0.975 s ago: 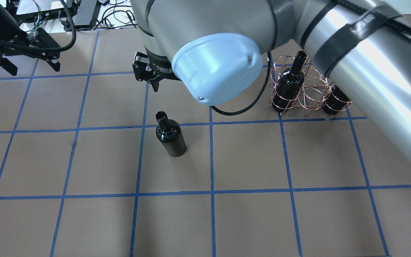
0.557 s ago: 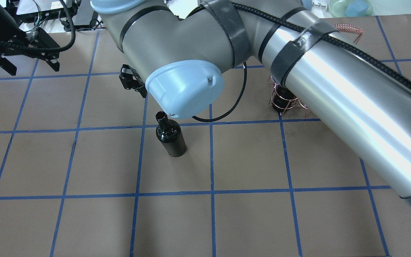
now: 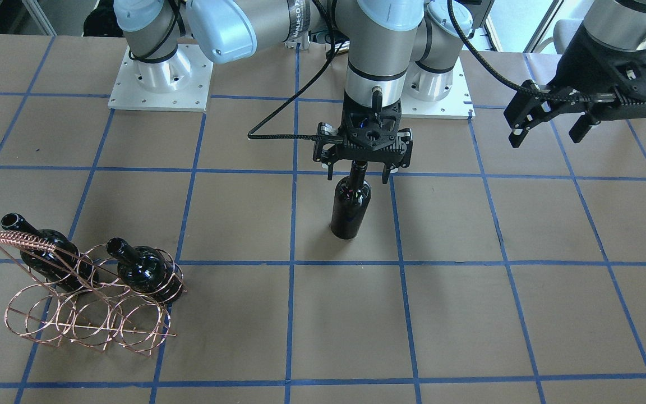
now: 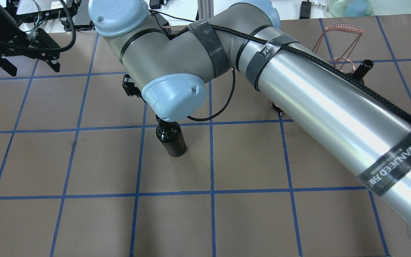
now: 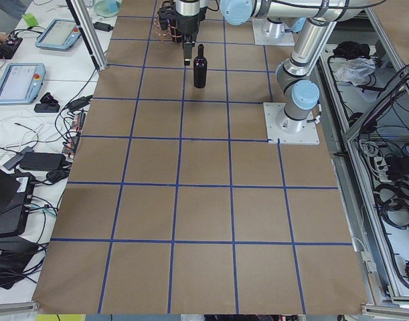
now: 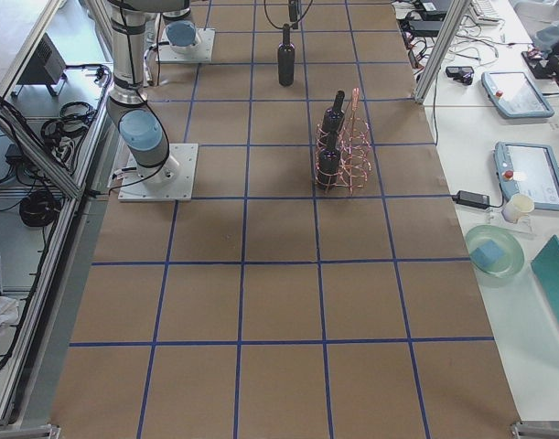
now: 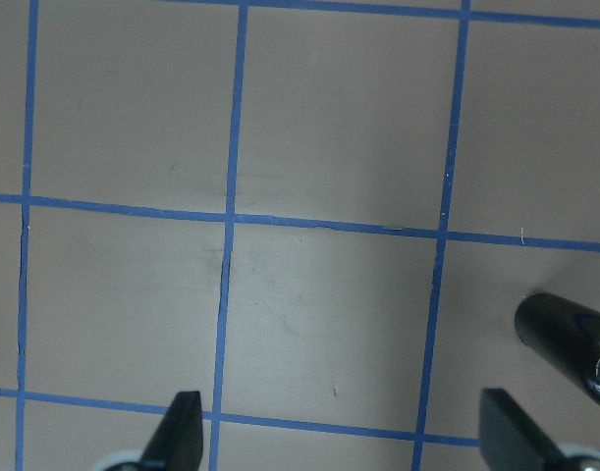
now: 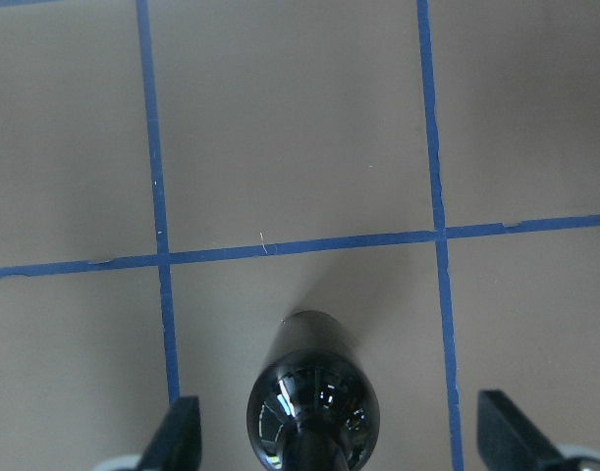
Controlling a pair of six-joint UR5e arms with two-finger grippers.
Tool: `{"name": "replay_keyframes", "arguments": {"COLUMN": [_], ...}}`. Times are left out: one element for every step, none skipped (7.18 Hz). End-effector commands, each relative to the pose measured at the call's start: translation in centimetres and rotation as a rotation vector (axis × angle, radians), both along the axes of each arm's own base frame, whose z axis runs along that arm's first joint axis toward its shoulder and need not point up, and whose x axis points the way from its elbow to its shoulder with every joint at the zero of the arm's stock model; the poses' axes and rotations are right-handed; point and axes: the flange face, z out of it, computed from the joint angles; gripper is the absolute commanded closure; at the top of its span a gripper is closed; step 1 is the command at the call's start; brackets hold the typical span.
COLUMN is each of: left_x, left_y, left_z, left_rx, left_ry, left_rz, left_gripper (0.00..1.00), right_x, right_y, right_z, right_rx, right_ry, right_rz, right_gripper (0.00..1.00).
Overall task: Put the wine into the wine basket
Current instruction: 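Reach the right gripper over to the bottle and grasp its neck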
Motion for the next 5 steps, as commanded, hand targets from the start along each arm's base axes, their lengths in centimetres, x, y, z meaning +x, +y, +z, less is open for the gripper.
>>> {"name": "replay_keyframes", "arguments": {"left_x": [0.1,0.1,0.1,0.1,0.1], "left_y": [0.1,0.2,0.2,0.2,0.2], "left_z": [0.0,-0.1,-0.1,-0.1,-0.1], "left_rx": [0.005,0.016,0.016,0.018,0.02], "left_ry": [0.001,0.002,0.0,0.001,-0.001], "left_rz": [0.003,0.003,0.003,0.003,0.003], "left_gripper": [0.0,0.0,0.0,0.0,0.0], "right_x": [-0.1,-0.2,0.0,0.6,0.9], "right_y": [0.2,0.3,0.6,1.3,2.0], "right_z": [-3.0,-3.6,-3.6,-3.7,-3.8], "right_rx": [0.003,0.006,0.014,0.018,0.036], "right_ry": [0.003,0.002,0.0,0.002,0.015], "right_rz": [0.004,0.007,0.005,0.011,0.02], "right_gripper": [0.0,0.0,0.0,0.0,0.04]}}
